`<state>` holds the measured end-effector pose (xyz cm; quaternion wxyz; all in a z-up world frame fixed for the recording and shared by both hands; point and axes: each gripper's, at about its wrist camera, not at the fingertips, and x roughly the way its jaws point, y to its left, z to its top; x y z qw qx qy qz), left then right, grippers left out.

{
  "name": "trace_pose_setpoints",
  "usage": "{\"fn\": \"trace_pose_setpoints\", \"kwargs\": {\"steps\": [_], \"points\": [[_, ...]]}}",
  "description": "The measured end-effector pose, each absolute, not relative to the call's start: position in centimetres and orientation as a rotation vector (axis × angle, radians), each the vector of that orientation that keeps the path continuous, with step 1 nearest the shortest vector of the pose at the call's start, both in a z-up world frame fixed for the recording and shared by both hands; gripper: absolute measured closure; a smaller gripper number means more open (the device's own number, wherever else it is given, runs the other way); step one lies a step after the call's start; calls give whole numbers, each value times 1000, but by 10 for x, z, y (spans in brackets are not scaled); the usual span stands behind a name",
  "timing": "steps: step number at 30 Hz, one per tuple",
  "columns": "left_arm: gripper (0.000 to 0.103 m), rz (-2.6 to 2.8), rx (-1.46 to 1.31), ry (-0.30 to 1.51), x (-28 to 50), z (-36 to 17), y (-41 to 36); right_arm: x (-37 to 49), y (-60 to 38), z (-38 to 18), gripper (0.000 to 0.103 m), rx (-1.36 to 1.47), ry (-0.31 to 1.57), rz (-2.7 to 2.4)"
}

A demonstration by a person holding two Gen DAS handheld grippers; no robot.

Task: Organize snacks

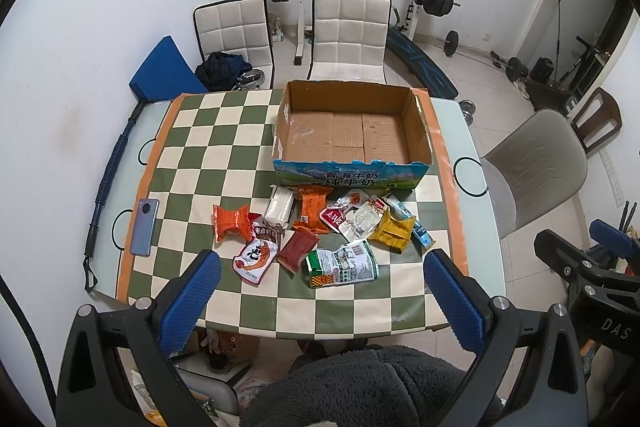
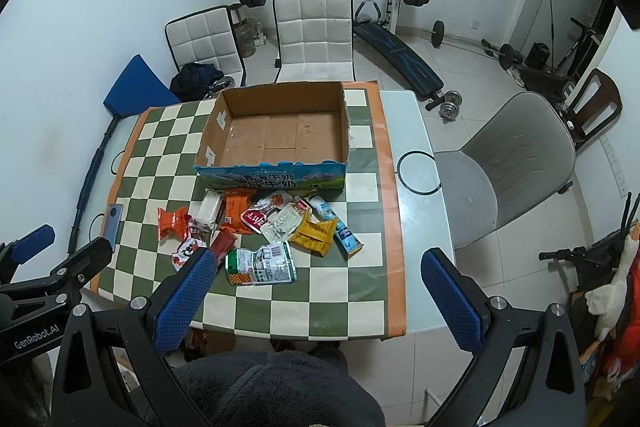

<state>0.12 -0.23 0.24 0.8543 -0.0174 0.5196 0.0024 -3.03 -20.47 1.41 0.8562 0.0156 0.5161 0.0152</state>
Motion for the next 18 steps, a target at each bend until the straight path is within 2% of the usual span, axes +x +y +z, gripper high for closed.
{"fn": "trace_pose_setpoints", "kwargs": {"steps": [18], "points": [[0,6,-40,1085,7,12,-11,-30,-202,16,0,37,1088,37]]}}
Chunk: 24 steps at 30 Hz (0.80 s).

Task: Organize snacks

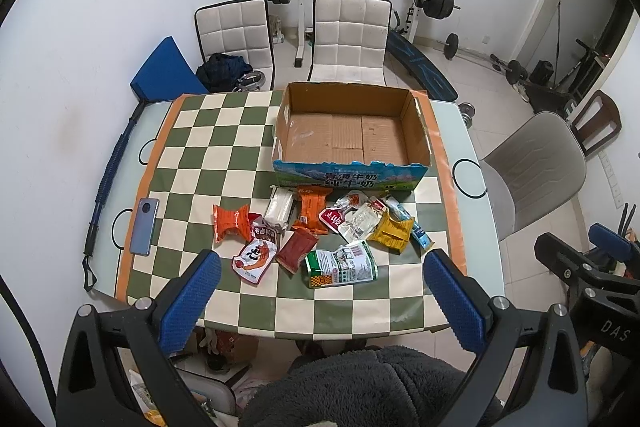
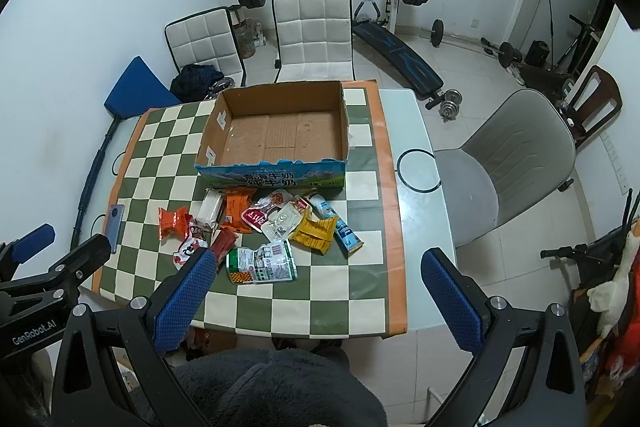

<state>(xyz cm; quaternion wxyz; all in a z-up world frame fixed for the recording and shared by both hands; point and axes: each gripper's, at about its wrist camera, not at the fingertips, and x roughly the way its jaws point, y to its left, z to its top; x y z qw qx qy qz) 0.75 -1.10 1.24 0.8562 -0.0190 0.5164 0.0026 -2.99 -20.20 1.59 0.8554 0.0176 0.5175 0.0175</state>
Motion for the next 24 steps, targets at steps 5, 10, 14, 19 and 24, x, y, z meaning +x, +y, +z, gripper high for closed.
{"fn": "trace_pose_setpoints", "kwargs": {"steps": [5,10,14,19,24], "points": [[0,3,-39,1085,6,12,-10,-31,-202,16,0,36,1088,37],[0,0,-38,1082,6,13,-11,-31,-203,15,0,40,1089,38],[0,1,-39,1082,5,13,-11,-31,-202,15,0,40,1086,37],[0,1,-38,1078,4,12,-11,-33,-203,25,0,43,1085,38],[0,1,-41,1077,2,12,-11,-33,-203,25,0,43,1083,39]]}}
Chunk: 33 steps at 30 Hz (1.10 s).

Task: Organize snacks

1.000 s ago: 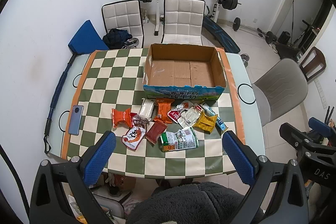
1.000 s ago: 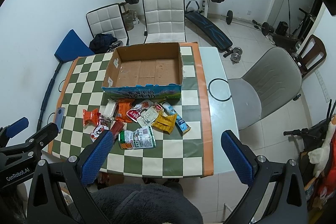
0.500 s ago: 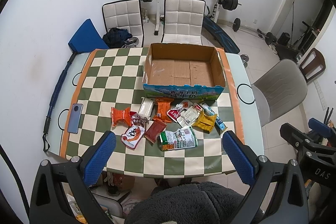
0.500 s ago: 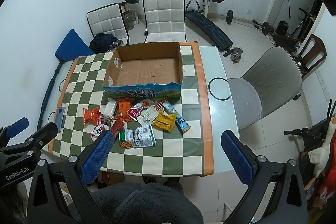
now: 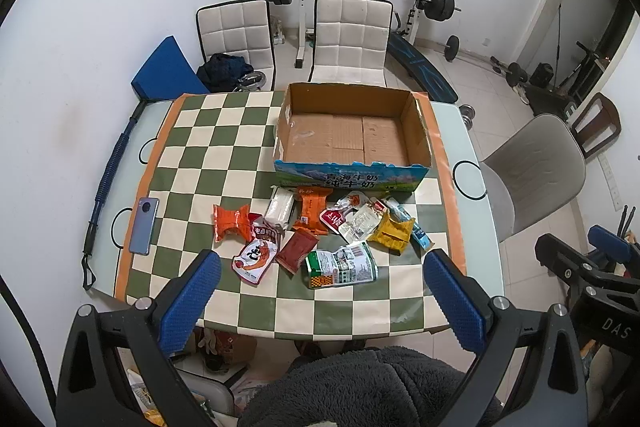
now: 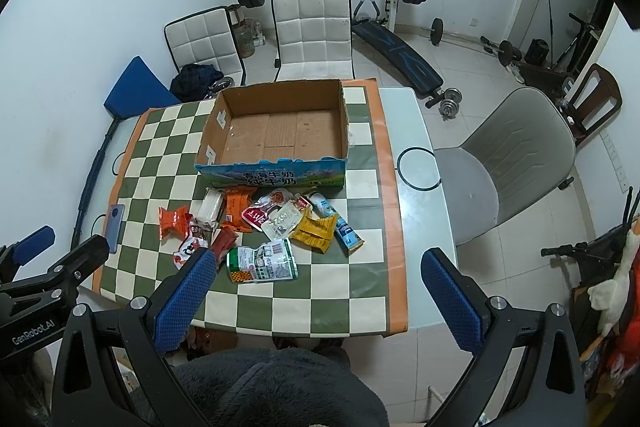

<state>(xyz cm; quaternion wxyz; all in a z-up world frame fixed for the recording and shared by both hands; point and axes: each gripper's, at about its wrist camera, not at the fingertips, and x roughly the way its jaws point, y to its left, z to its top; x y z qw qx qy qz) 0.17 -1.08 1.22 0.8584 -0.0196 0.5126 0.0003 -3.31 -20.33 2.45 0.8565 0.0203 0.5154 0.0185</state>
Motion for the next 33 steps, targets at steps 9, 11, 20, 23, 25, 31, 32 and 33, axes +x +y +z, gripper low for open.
{"fn": "trace_pose_setpoints", "kwargs": {"steps": [9,11,20,23,25,31,32,33], "points": [[0,2,-41,1076,2,12,-10,-33,-203,26,0,47,1085,42],[0,2,-41,1075,2,12,-9,-33,-203,26,0,47,1086,42],[0,144,-91,1066,28,-27,32,-2,-201,-18,0,63,1113,48],[0,205,-93,1132,49,-64,51,25,-197,-62,0,76,1200,88],[0,239,-86,1185,60,-92,63,43,-189,-101,0,75,1280,98],[0,277,-104,1339,74,-171,90,73,-168,-243,0,207,1555,142],[0,281,-99,1360,74,-180,91,75,-161,-267,0,241,1603,148],[0,282,-91,1379,75,-193,94,74,-156,-284,0,266,1623,158]]}}
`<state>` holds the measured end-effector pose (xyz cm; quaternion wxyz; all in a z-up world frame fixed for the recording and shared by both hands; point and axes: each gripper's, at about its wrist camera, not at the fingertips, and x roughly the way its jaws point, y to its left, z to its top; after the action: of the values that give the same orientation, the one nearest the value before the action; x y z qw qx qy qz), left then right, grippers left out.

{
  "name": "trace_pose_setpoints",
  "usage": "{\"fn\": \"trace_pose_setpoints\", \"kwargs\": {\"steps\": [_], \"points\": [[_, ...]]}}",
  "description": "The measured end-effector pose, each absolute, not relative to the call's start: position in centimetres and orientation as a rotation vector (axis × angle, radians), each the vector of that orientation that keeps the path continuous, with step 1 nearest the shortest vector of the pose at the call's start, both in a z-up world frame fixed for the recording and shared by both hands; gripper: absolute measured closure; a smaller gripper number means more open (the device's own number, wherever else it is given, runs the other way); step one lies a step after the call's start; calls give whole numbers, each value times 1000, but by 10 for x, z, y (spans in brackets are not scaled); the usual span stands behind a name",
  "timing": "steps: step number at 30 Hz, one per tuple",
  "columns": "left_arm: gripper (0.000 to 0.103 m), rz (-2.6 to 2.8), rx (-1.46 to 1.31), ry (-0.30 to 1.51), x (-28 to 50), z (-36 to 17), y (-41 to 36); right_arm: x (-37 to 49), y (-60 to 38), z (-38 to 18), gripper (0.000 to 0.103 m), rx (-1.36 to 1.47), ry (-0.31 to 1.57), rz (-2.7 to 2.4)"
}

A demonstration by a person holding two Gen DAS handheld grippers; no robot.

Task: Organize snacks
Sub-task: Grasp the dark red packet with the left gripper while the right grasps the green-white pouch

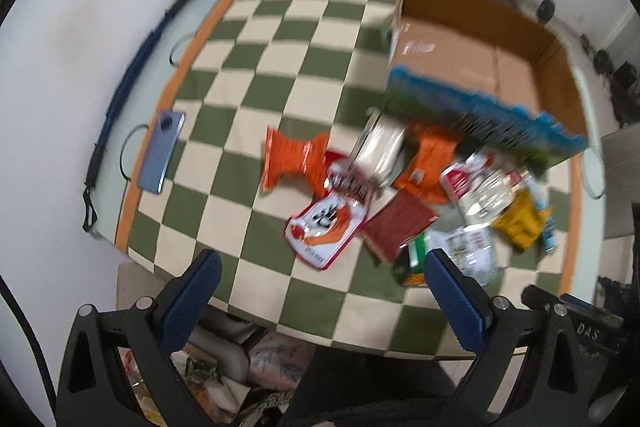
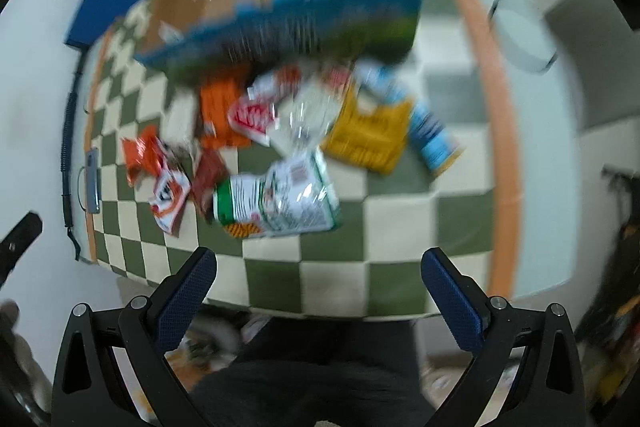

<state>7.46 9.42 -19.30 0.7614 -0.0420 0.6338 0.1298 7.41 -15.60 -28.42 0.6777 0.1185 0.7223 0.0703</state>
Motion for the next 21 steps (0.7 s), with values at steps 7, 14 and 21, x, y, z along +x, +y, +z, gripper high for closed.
{"fn": "trace_pose_setpoints", "kwargs": {"steps": [7,14,21], "points": [[2,267,-18,1462,82,-252,107,64,-137,-384,0,659,1833,62],[2,238,33,1478,84,-271,113,50,-131,-436,1,1128,1856,-194],[2,211,43,1471,87,-279,120,81,-101,-447,14,906,1896,-386]]}}
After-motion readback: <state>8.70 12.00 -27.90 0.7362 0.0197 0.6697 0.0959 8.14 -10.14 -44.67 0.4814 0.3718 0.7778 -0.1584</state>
